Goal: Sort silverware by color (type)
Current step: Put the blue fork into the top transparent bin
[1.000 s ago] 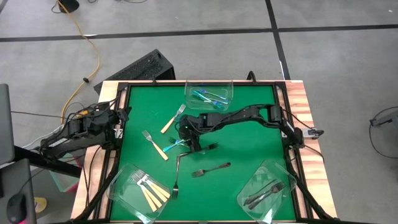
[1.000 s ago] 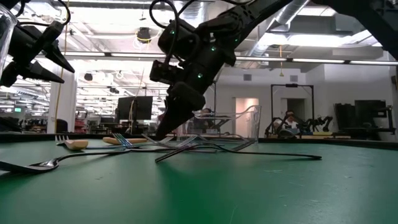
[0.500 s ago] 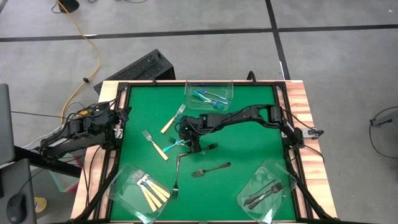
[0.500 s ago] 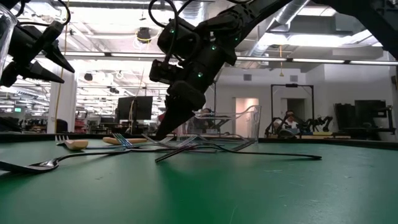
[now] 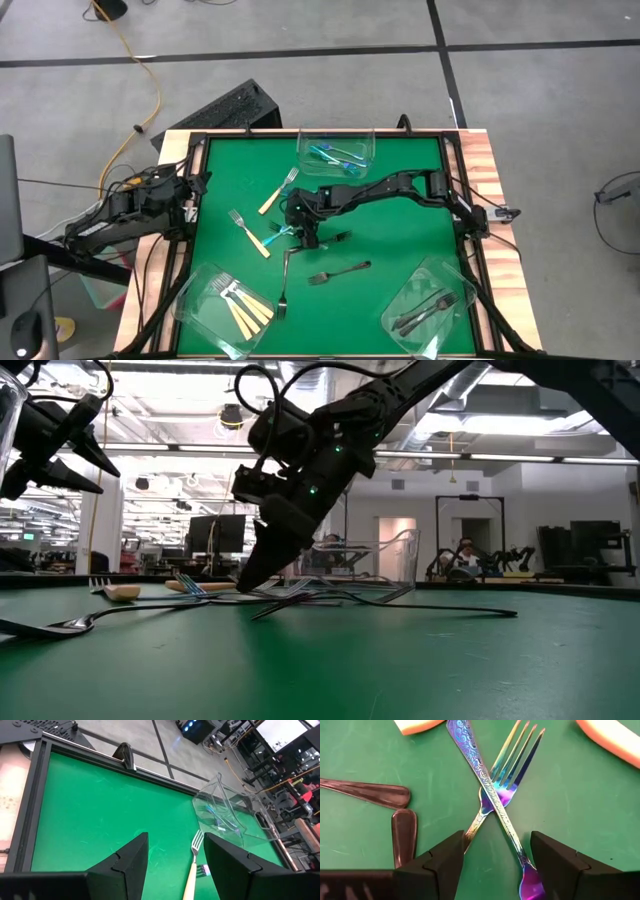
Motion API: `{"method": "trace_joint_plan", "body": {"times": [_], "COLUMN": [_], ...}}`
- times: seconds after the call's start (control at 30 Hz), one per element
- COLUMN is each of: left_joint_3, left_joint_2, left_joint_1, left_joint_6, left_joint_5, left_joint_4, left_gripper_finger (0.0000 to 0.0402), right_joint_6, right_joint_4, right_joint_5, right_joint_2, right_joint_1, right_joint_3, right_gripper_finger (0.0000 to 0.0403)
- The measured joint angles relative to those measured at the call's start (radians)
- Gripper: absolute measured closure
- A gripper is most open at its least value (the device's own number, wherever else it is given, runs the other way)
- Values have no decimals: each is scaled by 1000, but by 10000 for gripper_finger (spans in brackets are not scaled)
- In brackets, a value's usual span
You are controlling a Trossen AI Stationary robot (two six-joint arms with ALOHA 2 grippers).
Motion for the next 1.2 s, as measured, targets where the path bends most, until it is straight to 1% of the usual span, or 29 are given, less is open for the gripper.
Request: {"method": "trace_joint_plan", "body": {"times": [0.07,0.2,0.33,0.5,0.63,0.8,1.0,1.2], "left_joint_3": [0,0,0,0,0,0,0,0], "left_joint_2": [0,0,0,0,0,0,0,0], "left_joint_1": [0,0,0,0,0,0,0,0], "left_joint_6": [0,1,1,1,1,1,0,0], "left_joint_5": [-1,-2,-2,-3,-3,-3,-3,-3], "left_joint_4": [0,0,0,0,0,0,0,-1], "left_gripper_finger": [226,226,226,226,226,226,226,226], "right_joint_6": [1,28,18,-9,-36,-81,-162,-170], "right_joint_4": [-4,-19,-58,-95,-122,-145,-148,-126], "right_joint_5": [-2,-64,-69,-70,-69,-72,-77,-76], "right_joint_2": [0,2,6,6,6,5,5,5], "right_joint_1": [-2,-2,1,-8,-25,-42,-33,-33], "right_joint_3": [-1,10,61,141,177,180,154,101], "right_gripper_finger": [167,189,204,209,208,207,207,207]}}
